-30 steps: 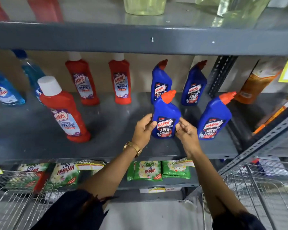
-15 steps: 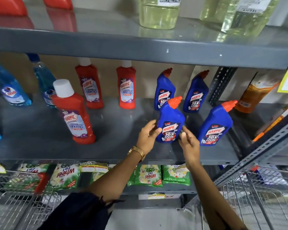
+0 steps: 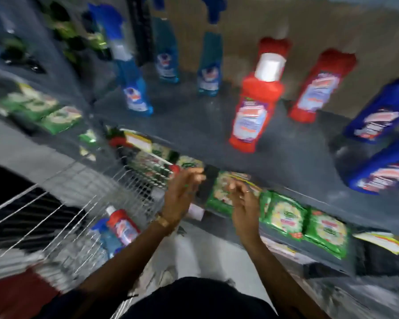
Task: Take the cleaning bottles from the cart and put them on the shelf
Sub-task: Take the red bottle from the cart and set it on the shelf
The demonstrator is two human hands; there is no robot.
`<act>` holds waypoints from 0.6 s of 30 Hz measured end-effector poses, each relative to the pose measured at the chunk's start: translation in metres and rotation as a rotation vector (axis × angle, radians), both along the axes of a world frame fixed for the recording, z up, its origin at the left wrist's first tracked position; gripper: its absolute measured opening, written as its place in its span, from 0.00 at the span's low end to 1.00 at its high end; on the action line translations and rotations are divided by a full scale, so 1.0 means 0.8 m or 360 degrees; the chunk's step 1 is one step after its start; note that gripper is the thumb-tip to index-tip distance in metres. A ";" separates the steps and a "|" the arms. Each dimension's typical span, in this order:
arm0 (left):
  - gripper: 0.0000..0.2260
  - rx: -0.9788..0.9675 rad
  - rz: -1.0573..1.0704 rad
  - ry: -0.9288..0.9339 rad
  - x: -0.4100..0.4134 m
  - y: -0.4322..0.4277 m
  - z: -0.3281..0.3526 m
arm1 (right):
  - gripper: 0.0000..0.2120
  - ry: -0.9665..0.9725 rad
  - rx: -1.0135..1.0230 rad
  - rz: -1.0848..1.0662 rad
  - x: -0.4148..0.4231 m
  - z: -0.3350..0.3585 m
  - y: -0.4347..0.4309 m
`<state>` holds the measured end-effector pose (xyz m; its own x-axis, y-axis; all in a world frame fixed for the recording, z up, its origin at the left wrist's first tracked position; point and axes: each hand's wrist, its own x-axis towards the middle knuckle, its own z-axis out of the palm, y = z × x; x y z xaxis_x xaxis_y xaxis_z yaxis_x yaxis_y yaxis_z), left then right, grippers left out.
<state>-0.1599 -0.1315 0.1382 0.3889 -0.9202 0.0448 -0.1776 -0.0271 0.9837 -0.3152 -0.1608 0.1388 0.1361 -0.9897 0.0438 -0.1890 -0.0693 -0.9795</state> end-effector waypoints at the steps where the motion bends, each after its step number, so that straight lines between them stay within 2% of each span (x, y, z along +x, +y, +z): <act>1: 0.08 0.0079 0.0149 0.0088 0.030 0.017 -0.015 | 0.07 0.0039 0.0023 0.0142 0.027 -0.006 0.005; 3: 0.10 0.0309 0.0390 0.0153 0.097 0.062 -0.053 | 0.09 0.0195 0.0031 0.0421 0.095 -0.022 0.014; 7: 0.11 0.0867 0.0652 0.0094 0.189 0.151 -0.143 | 0.09 0.0510 0.0092 0.0858 0.206 -0.057 0.025; 10: 0.12 0.1266 0.0604 0.0074 0.218 0.184 -0.189 | 0.10 0.0886 -0.0041 0.1033 0.262 -0.094 0.025; 14: 0.15 0.1533 0.0528 0.0169 0.234 0.185 -0.239 | 0.12 0.1544 -0.0181 0.1148 0.284 -0.142 0.029; 16: 0.11 0.1560 0.0610 0.0378 0.236 0.173 -0.267 | 0.13 0.1675 -0.0224 0.1129 0.279 -0.152 0.027; 18: 0.07 0.1573 0.0752 0.0404 0.249 0.157 -0.300 | 0.12 0.1754 -0.0239 0.1136 0.285 -0.162 0.024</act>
<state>0.0394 -0.0058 -0.1021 0.6022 -0.2658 -0.7528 0.2593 -0.8267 0.4993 -0.0869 -0.1413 0.0092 0.6568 -0.6815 -0.3228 -0.7536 -0.5788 -0.3114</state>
